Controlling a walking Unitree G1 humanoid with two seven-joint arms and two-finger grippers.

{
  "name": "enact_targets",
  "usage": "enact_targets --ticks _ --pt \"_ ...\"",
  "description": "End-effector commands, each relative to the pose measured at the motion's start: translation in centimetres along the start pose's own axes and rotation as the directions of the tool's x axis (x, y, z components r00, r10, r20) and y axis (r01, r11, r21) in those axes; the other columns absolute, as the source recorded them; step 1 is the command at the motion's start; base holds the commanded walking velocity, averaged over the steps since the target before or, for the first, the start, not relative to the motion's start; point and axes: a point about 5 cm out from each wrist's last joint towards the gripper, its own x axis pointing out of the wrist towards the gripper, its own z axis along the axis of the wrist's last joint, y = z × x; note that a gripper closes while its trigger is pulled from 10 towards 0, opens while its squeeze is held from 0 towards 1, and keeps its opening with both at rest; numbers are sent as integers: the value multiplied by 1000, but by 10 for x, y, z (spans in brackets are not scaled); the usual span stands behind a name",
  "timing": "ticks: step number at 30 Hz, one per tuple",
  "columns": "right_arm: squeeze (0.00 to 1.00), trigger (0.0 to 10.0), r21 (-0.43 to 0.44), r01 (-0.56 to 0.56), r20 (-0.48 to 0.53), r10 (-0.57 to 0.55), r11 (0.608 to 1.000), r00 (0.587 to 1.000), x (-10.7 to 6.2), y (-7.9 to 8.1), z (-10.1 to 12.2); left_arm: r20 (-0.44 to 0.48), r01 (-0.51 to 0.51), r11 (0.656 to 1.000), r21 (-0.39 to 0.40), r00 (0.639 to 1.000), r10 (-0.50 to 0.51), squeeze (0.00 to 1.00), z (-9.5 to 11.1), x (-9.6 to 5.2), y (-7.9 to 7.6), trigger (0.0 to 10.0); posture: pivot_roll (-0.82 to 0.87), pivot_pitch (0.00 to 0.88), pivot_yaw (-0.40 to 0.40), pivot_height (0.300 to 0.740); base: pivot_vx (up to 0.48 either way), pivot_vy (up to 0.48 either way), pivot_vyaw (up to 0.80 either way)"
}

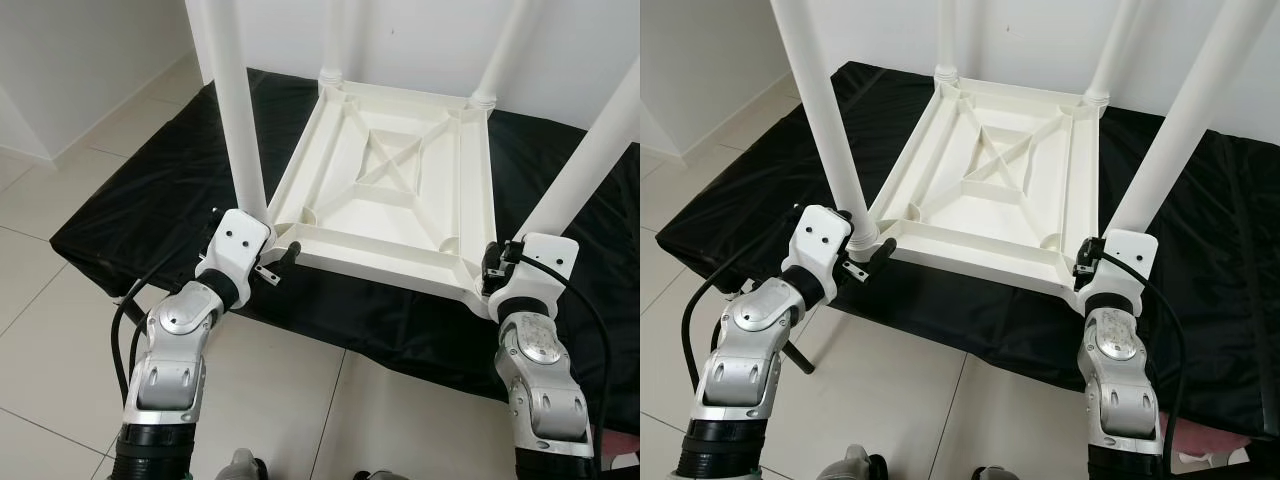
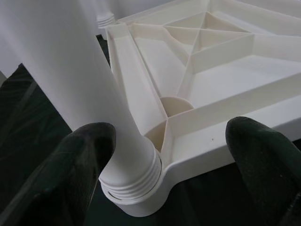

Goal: Building children table

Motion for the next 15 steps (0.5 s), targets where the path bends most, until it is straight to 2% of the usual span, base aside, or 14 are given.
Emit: enact_targets --ticks 1,2,6,8,10,11,14,15 --pt "0 10000 -92 79 -18 -81 993 997 -5 -10 -11 -2 -161 986 -43 987 162 557 0 -5 16 10000 -9 131 8 740 0 0 0" --pt "0 10000 -81 50 -5 -50 996 999 -9 -4 -10 -9 -180 981 -73 984 179 1000 -1 -9 18 10000 -11 134 8 740 0 0 0" --pt "0 10000 -75 25 9 -24 997 1000 -11 1 -8 -10 -188 978 -94 982 188 1000 -2 -14 18 10000 -10 138 8 740 0 0 0" --pt "0 10000 -91 21 28 -19 996 999 -10 2 -5 -20 -206 968 -143 978 206 1000 -3 -26 19 10000 -7 144 7 740 0 0 0" --pt "0 10000 -100 28 30 -26 995 999 -8 0 -4 -21 -209 966 -154 978 208 1000 -3 -30 18 10000 -7 144 7 740 0 0 0" --pt "0 10000 -107 46 32 -42 993 999 -5 -3 -3 -19 -212 965 -152 977 211 0 -3 -33 19 10000 -6 145 7 740 0 0 0" --pt "0 10000 -115 74 36 -71 991 997 -1 -8 -2 -19 -218 965 -144 976 218 0 -3 -37 23 10000 1 147 7 740 0 0 0" --pt "0 10000 -117 113 43 -109 987 993 4 -15 0 -18 -225 966 -131 974 225 0 -1 -41 28 10000 3 148 8 740 0 0 0"
